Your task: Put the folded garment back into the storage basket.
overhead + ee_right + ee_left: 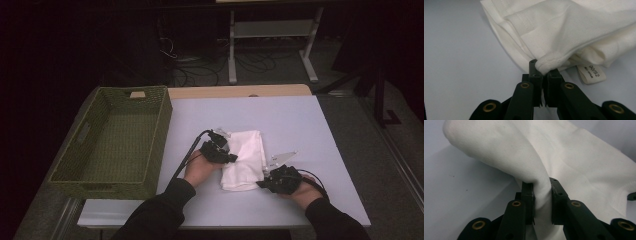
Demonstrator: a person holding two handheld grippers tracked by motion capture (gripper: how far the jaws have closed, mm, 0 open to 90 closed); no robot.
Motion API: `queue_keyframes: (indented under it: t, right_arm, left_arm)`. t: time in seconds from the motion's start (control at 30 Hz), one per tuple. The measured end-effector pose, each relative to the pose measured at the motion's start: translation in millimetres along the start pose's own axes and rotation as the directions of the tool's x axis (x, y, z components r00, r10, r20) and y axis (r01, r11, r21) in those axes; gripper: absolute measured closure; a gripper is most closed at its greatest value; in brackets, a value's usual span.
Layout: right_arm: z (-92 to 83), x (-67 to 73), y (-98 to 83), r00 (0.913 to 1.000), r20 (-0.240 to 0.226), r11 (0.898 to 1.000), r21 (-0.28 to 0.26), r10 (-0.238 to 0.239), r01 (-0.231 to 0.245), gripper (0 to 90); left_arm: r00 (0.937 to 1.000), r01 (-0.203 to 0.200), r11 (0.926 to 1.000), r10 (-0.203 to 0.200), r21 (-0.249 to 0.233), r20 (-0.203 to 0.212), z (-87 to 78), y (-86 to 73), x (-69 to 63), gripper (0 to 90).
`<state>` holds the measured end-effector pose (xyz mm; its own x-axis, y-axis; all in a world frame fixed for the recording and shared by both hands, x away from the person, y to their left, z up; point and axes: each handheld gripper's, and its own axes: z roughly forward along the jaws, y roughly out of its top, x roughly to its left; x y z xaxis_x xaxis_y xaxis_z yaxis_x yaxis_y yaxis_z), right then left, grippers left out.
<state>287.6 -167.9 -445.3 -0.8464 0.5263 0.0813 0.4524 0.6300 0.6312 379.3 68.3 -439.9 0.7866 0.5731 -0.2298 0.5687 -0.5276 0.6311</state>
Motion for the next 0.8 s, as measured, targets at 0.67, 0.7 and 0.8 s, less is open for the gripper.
queue_keyframes:
  t: [0.67,0.7,0.8]
  right_arm:
    - [-10.2,3.9,17.6,0.9985,0.03,0.997,-0.053,-0.045,0.047,85.4]
    - [-11.2,3.7,18.7,0.9984,0.031,0.997,-0.06,-0.048,0.05,85.4]
    - [-14.0,4.1,22.8,0.9983,0.027,0.996,-0.067,-0.052,0.053,85.4]
  left_arm:
    - [0.9991,-0.031,0.9973,0.029,-0.066,-0.03,-23.1,10.2,-3.7,78.6]
    - [0.9991,-0.032,0.9969,0.03,-0.072,-0.031,-24.9,11.1,-3.9,78.6]
    - [0.9988,-0.036,0.9961,0.034,-0.081,-0.036,-30.7,13.6,-4.4,78.6]
